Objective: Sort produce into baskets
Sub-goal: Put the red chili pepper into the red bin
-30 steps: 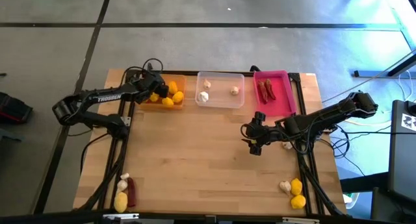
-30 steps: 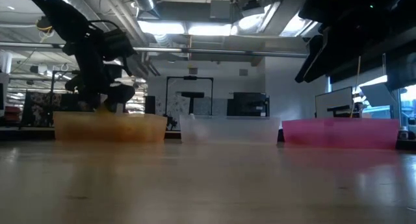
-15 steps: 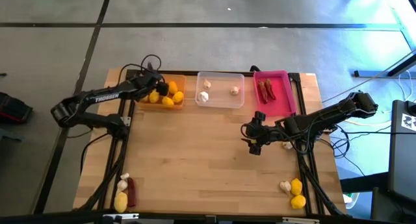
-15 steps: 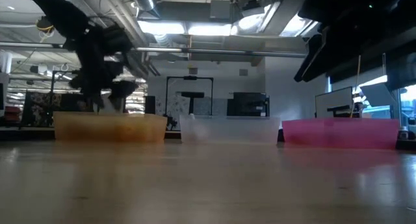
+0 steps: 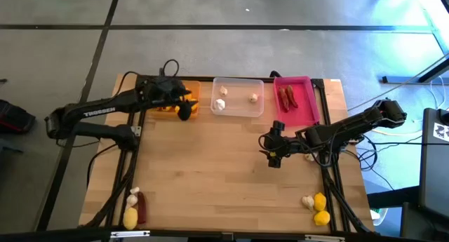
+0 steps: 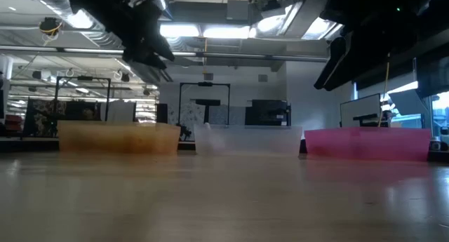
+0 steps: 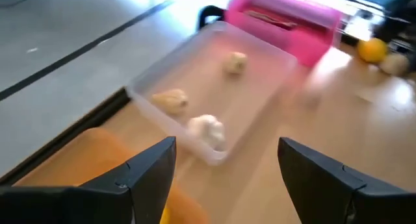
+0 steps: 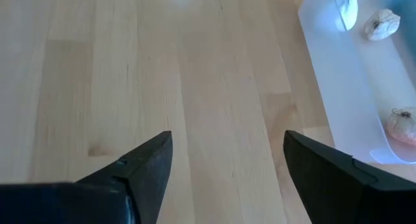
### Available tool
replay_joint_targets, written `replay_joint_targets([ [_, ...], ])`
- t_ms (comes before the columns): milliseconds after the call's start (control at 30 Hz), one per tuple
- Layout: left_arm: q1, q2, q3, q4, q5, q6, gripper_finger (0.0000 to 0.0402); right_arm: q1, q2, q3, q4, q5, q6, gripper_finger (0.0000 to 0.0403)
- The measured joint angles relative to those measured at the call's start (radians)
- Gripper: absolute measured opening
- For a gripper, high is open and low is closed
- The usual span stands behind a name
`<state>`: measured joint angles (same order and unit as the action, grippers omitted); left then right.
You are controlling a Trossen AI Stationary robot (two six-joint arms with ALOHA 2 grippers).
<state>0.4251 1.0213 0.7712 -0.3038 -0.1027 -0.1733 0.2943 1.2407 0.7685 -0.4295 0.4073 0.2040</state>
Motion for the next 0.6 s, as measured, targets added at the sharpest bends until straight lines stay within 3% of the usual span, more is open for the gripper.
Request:
replay_joint_targets([
  [333, -0.073, 0.010, 0.000, 0.062, 0.025, -0.028, 0.0265, 0.000, 0.000, 0.000, -0.007, -0.001, -0.007, 0.0287],
  [600, -0.292, 0.086, 0.000, 0.214, 0.057, -0.011, 0.0265, 0.000, 0.000, 0.000, 0.008, -0.011, -0.021, 0.0287],
])
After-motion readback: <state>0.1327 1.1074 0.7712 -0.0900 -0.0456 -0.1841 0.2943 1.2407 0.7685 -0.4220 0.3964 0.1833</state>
